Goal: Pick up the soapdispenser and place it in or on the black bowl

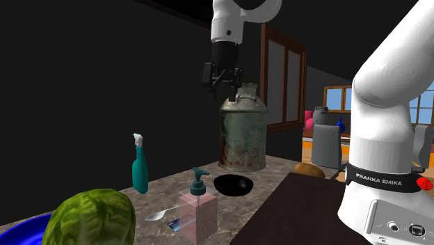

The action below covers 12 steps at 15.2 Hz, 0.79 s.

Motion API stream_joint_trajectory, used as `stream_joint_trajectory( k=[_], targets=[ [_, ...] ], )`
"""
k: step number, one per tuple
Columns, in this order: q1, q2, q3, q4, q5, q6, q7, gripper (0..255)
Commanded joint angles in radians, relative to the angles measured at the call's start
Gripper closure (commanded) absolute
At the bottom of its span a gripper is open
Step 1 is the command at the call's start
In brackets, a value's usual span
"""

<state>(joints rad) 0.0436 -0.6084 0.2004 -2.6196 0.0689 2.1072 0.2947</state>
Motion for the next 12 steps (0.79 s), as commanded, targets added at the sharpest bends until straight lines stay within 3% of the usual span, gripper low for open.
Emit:
stream_joint_trajectory(
  k=[1, 12],
  targets=[
    [0.007, 0.056, 0.022, -0.026, 0.018, 0.073, 0.029, 0],
    [0.026, 0.446, 0.131, -0.047, 0.054, 0.433, 0.178, 0]
  ],
)
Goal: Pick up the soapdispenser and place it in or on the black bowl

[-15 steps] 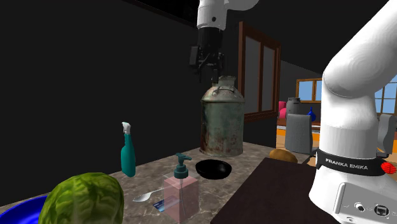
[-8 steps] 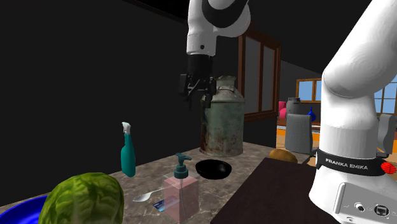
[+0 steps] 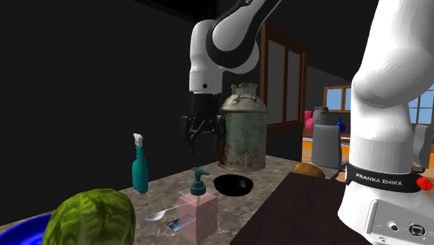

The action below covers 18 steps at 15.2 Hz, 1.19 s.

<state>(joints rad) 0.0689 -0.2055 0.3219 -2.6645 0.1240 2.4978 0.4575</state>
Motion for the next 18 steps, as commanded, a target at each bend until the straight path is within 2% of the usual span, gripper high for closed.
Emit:
stream_joint_trajectory(
  k=[1, 10, 17, 18],
  targets=[
    [0.001, 0.085, 0.018, 0.004, -0.006, 0.074, 0.033, 0],
    [-0.006, 0.239, 0.024, 0.003, -0.083, 0.220, 0.097, 0],
    [-0.006, 0.238, 0.023, 0.003, -0.082, 0.220, 0.097, 0],
    [-0.006, 0.238, 0.023, 0.003, -0.082, 0.220, 0.097, 255]
  ],
)
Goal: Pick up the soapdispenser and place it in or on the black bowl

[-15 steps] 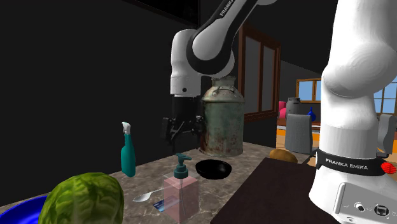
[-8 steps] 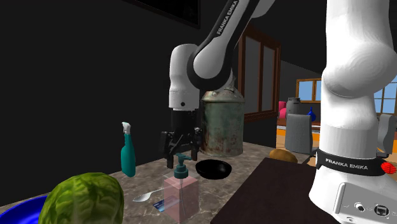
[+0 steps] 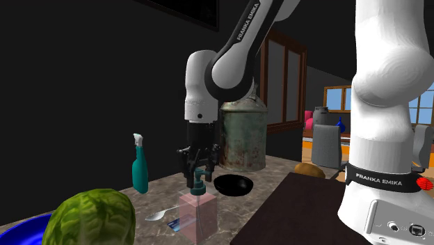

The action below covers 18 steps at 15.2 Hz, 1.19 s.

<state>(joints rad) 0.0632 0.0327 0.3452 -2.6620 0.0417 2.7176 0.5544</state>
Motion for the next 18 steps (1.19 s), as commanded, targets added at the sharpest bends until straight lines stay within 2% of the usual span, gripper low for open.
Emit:
stream_joint_trajectory(
  k=[1, 9, 18],
  targets=[
    [0.000, 0.000, 0.000, 0.000, 0.000, 0.000, 0.000, 255],
    [0.000, 0.000, 0.000, 0.000, 0.000, 0.000, 0.000, 255],
    [0.008, -0.140, 0.002, 0.013, 0.078, -0.148, -0.053, 255]
  ],
)
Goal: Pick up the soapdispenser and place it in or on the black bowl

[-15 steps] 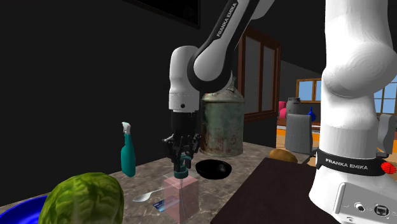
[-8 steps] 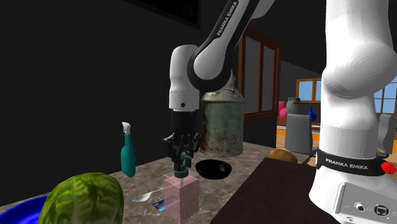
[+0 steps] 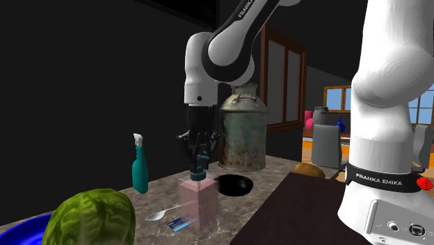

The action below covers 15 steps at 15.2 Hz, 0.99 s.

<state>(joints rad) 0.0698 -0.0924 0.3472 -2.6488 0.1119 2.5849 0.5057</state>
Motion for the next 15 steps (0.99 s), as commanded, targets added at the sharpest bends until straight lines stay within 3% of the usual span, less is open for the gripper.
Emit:
stream_joint_trajectory(
  k=[1, 15],
  targets=[
    [0.003, -0.030, -0.002, 0.003, 0.013, -0.032, -0.008, 255],
    [0.005, -0.201, -0.043, 0.057, 0.048, -0.256, -0.063, 255]
  ],
)
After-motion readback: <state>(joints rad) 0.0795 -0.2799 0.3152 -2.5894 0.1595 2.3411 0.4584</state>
